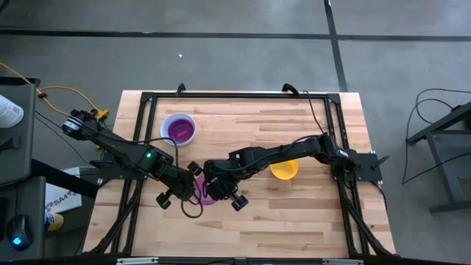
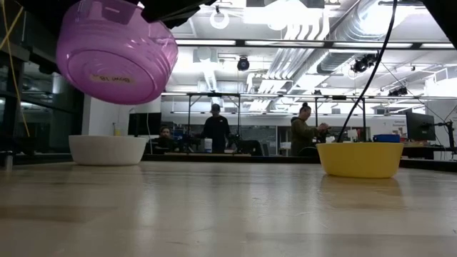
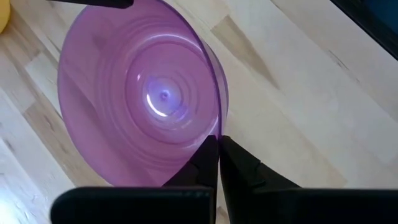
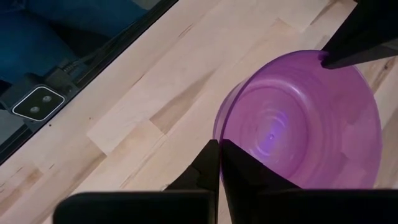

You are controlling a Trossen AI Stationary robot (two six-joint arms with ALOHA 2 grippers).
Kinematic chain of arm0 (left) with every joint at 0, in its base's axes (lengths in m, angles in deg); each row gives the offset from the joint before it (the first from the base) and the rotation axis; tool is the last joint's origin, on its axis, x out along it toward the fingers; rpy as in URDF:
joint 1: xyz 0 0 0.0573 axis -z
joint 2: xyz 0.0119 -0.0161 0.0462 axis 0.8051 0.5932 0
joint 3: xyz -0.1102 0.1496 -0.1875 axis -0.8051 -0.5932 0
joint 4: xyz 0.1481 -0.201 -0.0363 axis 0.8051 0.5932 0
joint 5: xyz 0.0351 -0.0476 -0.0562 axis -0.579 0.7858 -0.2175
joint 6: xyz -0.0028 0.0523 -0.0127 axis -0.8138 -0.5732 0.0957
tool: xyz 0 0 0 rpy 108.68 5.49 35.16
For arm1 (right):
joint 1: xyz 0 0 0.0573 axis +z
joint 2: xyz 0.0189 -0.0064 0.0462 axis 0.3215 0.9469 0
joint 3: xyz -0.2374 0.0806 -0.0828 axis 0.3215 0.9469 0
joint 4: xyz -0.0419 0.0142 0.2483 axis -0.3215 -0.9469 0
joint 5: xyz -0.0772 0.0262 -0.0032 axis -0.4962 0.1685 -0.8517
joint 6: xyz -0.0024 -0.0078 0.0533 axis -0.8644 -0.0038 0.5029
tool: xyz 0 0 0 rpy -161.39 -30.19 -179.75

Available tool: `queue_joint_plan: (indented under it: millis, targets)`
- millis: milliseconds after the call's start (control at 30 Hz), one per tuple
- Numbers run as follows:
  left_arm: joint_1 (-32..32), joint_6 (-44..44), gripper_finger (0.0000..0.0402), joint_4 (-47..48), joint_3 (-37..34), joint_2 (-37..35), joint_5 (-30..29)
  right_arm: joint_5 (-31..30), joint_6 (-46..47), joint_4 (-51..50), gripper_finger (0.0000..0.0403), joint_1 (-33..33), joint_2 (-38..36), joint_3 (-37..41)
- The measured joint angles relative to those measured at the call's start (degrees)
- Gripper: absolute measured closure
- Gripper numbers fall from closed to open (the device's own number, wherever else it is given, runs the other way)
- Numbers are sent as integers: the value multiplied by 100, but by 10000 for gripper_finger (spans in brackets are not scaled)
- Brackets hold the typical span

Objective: Nest bowls inside each other
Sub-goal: Stack the violet bowl on top of the red bowl

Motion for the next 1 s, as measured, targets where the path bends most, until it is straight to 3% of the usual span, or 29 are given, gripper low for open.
queue_joint_plan:
  millis: [633,1000]
  targets:
    - [1,-13,401,-4,0,0,-34,2,-149,-19,397,4,-3,-2]
    - [-1,35,401,-2,0,0,-54,-291,4,14,296,9,-3,-2]
